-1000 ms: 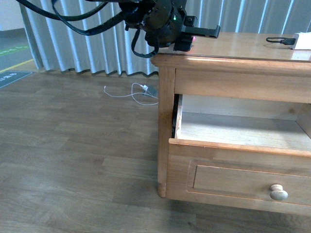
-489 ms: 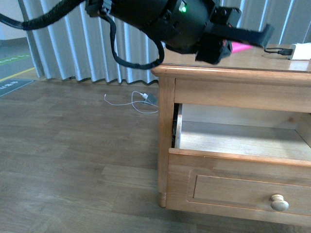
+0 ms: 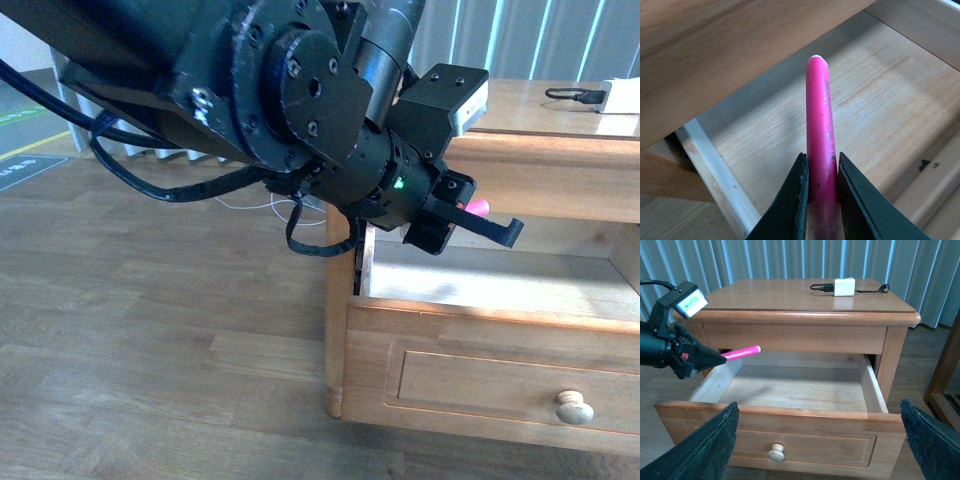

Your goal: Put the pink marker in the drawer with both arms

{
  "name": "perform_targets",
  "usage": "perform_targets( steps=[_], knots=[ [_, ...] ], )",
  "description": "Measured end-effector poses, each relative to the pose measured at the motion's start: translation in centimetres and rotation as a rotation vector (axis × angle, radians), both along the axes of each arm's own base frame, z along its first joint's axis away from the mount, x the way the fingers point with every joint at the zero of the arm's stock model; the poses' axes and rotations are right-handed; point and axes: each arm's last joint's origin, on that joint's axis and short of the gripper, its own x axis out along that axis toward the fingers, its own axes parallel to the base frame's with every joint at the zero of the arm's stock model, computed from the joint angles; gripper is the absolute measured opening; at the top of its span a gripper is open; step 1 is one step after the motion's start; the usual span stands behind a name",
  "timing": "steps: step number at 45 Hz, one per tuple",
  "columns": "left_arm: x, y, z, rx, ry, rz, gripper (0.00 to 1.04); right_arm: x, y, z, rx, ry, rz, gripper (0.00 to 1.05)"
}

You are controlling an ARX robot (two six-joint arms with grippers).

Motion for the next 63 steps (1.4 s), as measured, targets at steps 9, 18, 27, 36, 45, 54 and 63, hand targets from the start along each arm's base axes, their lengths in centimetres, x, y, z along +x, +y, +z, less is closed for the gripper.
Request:
perform_targets(
  steps=[9, 18, 27, 36, 45, 54, 63],
  knots=[
    [1.8, -1.9, -2.2, 0.006, 0.037, 0.015, 0.14, 0.0, 0.0, 0.0, 0.0, 0.0, 0.0, 0.96],
    [2.8, -3.5, -4.7, 0.049, 0.074, 0.023, 0.14, 0.0, 0.0, 0.0, 0.0, 0.0, 0.0, 0.96],
    [3.0, -3.8, -4.7, 0.055, 0.064, 0.041, 0.29, 0.0, 0.0, 0.0, 0.0, 0.0, 0.0, 0.96],
    [2.0, -3.3, -4.1, 0.056, 0.032, 0.056, 0.62, 0.0, 0.0, 0.0, 0.0, 0.0, 0.0, 0.96],
    [0.4, -2.0, -0.6, 0.042, -0.075, 0.121, 0.88, 0.0, 0.0, 0.0, 0.0, 0.0, 0.0, 0.96],
    [-1.7, 0.9, 4.2, -0.047, -0.163, 0.209, 0.98, 0.0, 0.0, 0.0, 0.0, 0.0, 0.0, 0.96],
    [-5.6, 8.5, 7.9, -0.141, -0.247, 0.359, 0.99, 0.0, 0.0, 0.0, 0.0, 0.0, 0.0, 0.96]
  ],
)
